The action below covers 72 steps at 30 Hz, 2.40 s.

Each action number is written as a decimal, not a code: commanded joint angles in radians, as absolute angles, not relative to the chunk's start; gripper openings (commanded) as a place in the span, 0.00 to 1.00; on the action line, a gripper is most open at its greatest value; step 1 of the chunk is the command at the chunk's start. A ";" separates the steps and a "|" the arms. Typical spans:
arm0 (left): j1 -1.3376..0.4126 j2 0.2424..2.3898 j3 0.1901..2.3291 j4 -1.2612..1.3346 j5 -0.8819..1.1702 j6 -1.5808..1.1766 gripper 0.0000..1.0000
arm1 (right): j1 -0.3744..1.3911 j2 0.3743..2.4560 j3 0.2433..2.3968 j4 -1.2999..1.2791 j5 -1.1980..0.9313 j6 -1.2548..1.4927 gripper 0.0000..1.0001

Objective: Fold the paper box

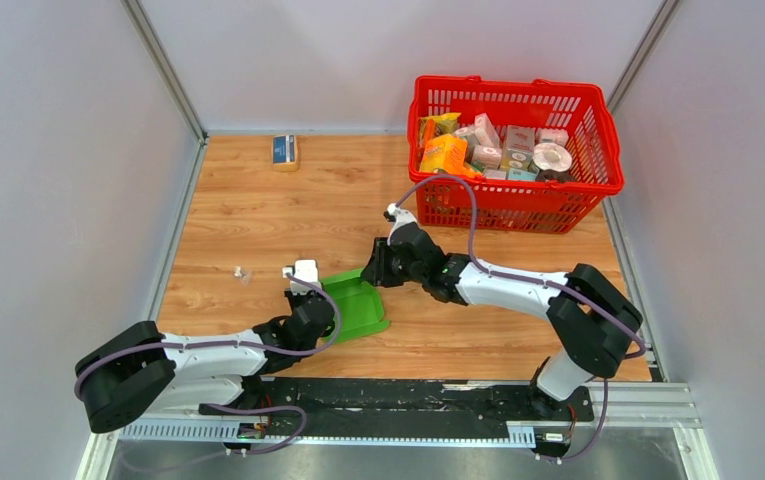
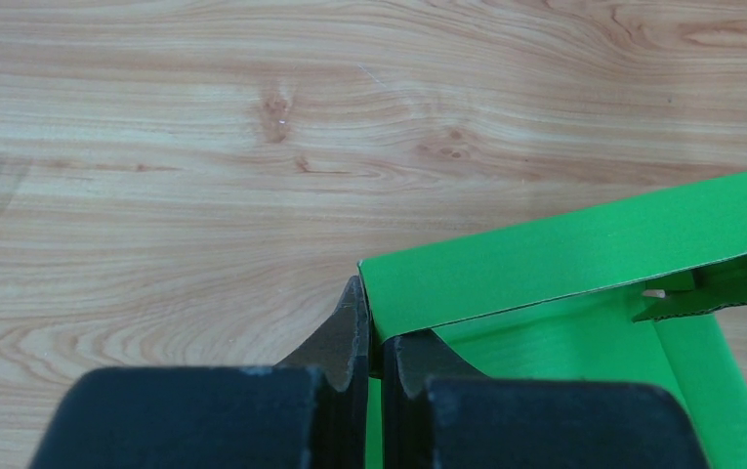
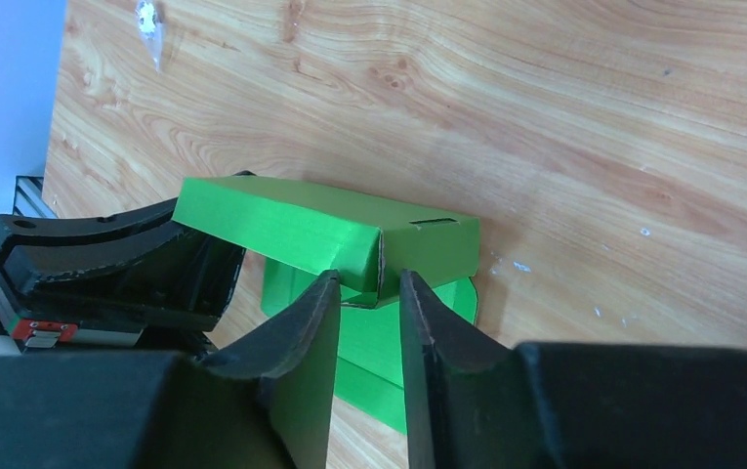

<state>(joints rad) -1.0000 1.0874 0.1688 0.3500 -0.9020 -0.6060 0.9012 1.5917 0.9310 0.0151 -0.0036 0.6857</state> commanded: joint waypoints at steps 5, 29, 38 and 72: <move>-1.006 1.074 0.164 0.394 -0.927 -0.623 0.00 | 0.881 1.632 0.893 0.127 -0.026 0.666 0.21; -1.006 1.071 0.255 0.123 -0.965 -0.773 0.00 | 0.851 1.376 0.706 0.202 -0.014 0.197 0.47; -1.008 1.118 0.284 0.110 -0.966 -0.770 0.00 | 0.897 1.589 0.647 0.557 -0.140 0.005 0.45; -1.008 1.118 0.284 0.107 -0.969 -0.773 0.00 | 1.006 1.864 0.856 0.695 0.259 -0.057 0.20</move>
